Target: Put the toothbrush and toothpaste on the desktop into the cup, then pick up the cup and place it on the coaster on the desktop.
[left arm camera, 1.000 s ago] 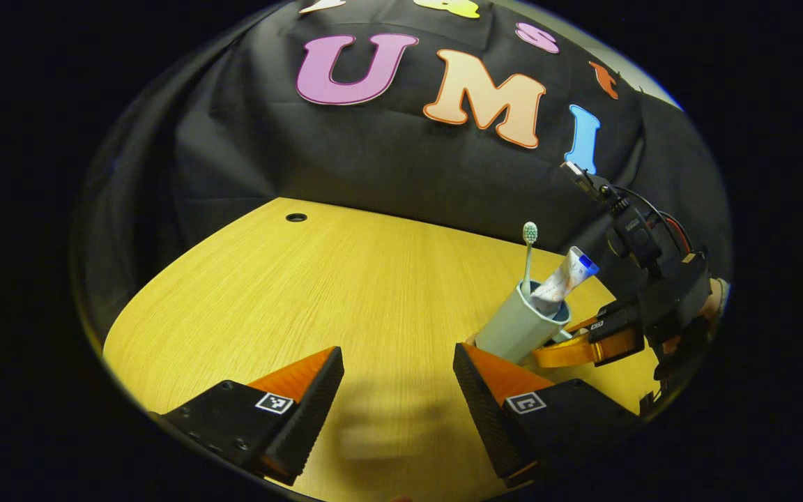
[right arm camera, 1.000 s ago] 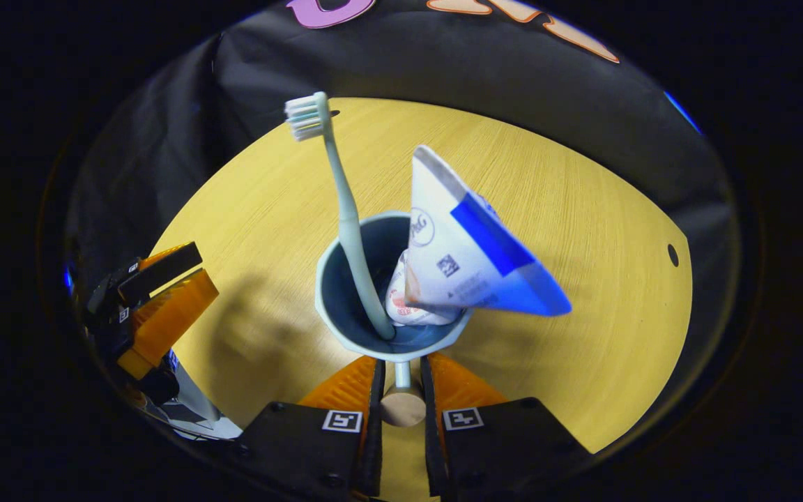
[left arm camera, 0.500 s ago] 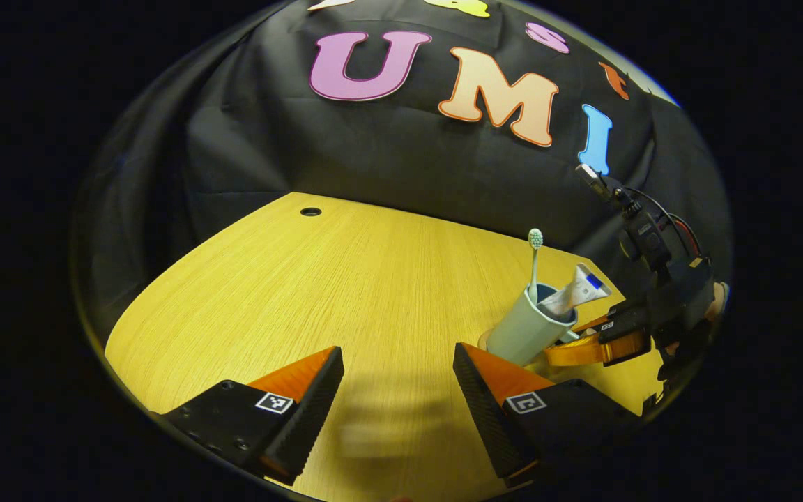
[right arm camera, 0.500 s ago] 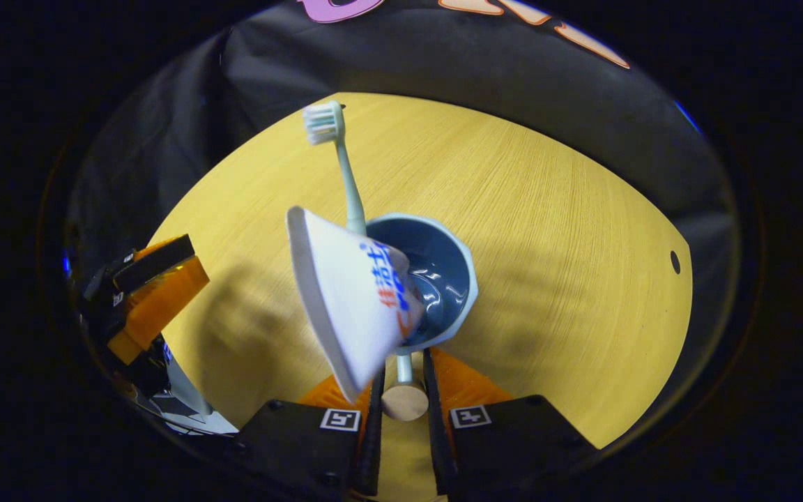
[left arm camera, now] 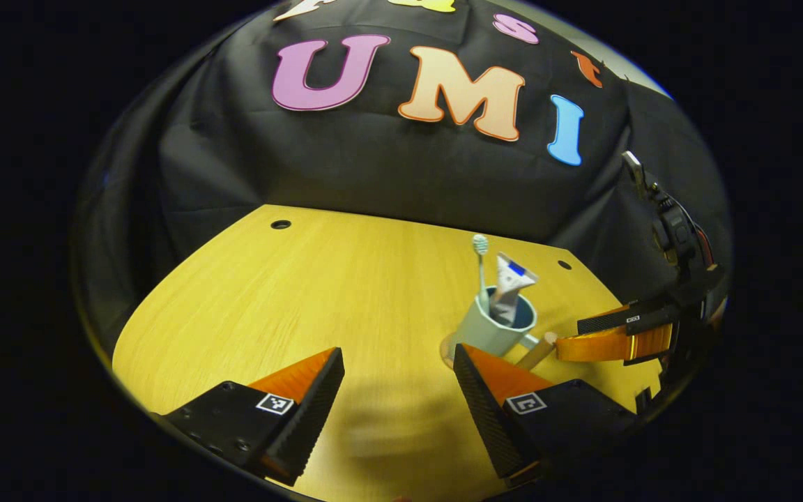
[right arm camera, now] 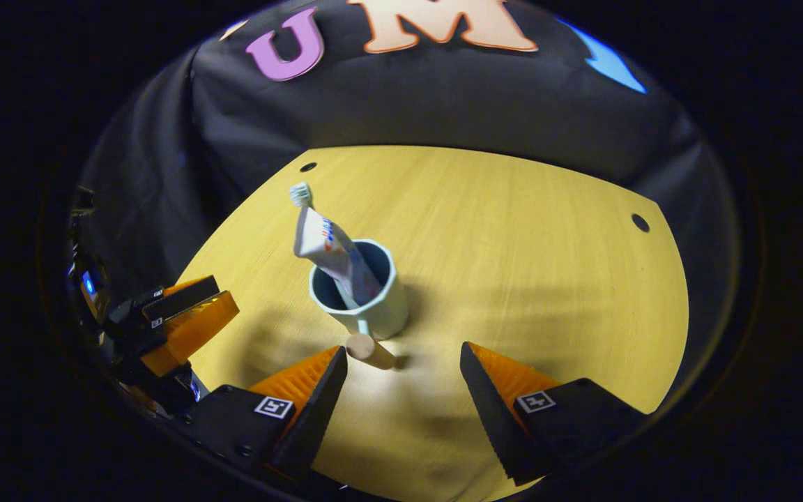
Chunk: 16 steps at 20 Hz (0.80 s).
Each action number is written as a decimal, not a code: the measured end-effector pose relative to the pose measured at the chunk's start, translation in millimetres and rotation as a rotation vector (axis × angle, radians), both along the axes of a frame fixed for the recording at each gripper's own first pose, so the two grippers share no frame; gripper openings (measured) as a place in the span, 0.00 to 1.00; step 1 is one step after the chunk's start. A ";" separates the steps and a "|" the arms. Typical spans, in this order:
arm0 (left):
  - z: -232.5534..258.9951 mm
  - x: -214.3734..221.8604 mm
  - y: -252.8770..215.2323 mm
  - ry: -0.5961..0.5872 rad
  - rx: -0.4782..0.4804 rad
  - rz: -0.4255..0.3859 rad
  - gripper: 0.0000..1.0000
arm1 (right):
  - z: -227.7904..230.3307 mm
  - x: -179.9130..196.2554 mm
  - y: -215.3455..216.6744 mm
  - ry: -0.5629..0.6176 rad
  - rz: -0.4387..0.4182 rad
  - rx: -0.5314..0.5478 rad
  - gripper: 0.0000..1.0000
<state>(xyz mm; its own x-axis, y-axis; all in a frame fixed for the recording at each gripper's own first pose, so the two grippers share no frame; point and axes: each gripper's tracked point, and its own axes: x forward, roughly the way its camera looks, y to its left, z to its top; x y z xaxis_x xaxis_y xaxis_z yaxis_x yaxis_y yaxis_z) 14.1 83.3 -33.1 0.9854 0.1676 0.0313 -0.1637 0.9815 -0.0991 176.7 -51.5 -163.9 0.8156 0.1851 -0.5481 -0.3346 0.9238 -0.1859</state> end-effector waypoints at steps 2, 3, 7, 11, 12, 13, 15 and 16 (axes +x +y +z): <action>-0.7 -1.7 -12.7 0.017 0.011 -0.009 0.94 | 2.6 -6.8 -14.0 -0.029 -0.041 0.044 1.00; -0.8 -2.0 -19.7 0.023 0.017 -0.018 0.94 | 4.4 -11.7 -21.5 -0.044 -0.058 0.057 0.99; -6.6 2.2 -42.3 0.077 0.020 -0.058 0.94 | 16.1 -29.4 -42.6 -0.095 -0.105 0.103 0.96; -3.0 6.3 -54.7 0.105 0.049 -0.061 0.94 | 28.2 -43.6 -54.1 -0.139 -0.130 0.164 1.00; -2.3 6.7 -58.3 0.109 0.052 -0.062 0.94 | 31.7 -46.6 -58.1 -0.149 -0.137 0.174 0.99; -0.2 7.9 -61.4 0.111 0.056 -0.065 0.94 | 35.3 -49.1 -61.9 -0.160 -0.142 0.183 0.99; 1.5 9.8 -67.3 0.116 0.065 -0.070 0.94 | 40.3 -51.6 -70.5 -0.178 -0.154 0.202 0.99; 2.8 9.7 -71.0 0.120 0.071 -0.073 0.94 | 43.0 -52.8 -73.5 -0.186 -0.160 0.212 0.99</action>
